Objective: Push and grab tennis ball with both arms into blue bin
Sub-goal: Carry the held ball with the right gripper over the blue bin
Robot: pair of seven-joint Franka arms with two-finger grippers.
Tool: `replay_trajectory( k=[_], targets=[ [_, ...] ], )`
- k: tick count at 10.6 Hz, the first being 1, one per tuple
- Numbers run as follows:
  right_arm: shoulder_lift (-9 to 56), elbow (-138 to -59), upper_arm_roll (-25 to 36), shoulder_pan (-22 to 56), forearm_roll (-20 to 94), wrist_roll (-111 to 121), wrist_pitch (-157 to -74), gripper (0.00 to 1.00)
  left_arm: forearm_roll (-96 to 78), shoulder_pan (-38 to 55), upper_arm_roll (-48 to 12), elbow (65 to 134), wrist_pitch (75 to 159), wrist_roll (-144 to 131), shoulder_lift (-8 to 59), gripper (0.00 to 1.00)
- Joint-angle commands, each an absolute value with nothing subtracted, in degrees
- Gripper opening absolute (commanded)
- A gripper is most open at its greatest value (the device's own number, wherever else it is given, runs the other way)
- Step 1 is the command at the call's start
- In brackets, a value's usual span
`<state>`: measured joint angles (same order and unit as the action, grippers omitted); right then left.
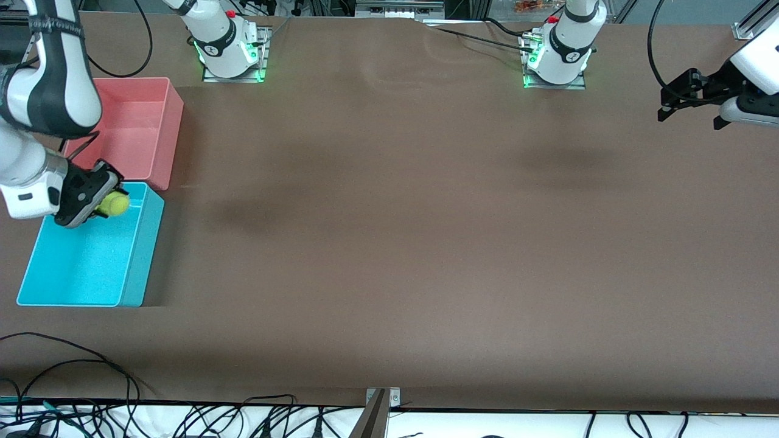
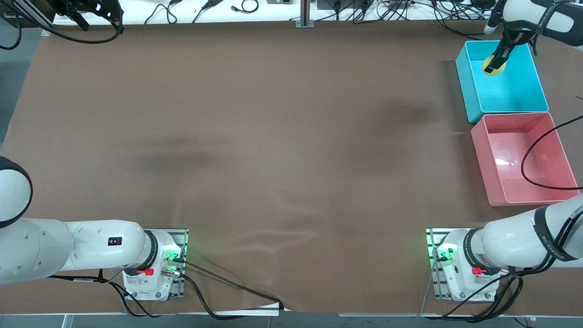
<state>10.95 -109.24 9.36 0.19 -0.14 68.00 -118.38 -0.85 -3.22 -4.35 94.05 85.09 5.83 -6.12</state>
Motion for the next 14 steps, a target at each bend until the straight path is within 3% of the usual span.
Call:
replay_trajectory(
  k=[1, 5, 13, 14],
  targets=[
    [17.8, -101.2, 11.4, -0.2, -0.5, 75.6, -116.2, 0.2, 0.8, 0.2, -4.2, 87.0, 81.9, -5.1, -1.8, 1.0],
    [24.1, -100.0, 13.4, -1.7, 0.5, 82.2, -117.9, 0.21, 1.1, 1.1, -3.9, 87.0, 81.9, -5.1, -1.1, 1.0],
    [29.6, -107.9, 14.9, -3.2, 2.7, 85.3, -130.2, 0.21, 1.0, 0.6, -4.0, 87.0, 81.9, -4.9, -0.7, 1.0],
    [29.7, -109.5, 14.9, -3.2, 3.1, 85.2, -132.4, 0.25, 1.0, 0.6, -4.0, 87.1, 81.9, -5.0, -0.7, 1.0]
  ],
)
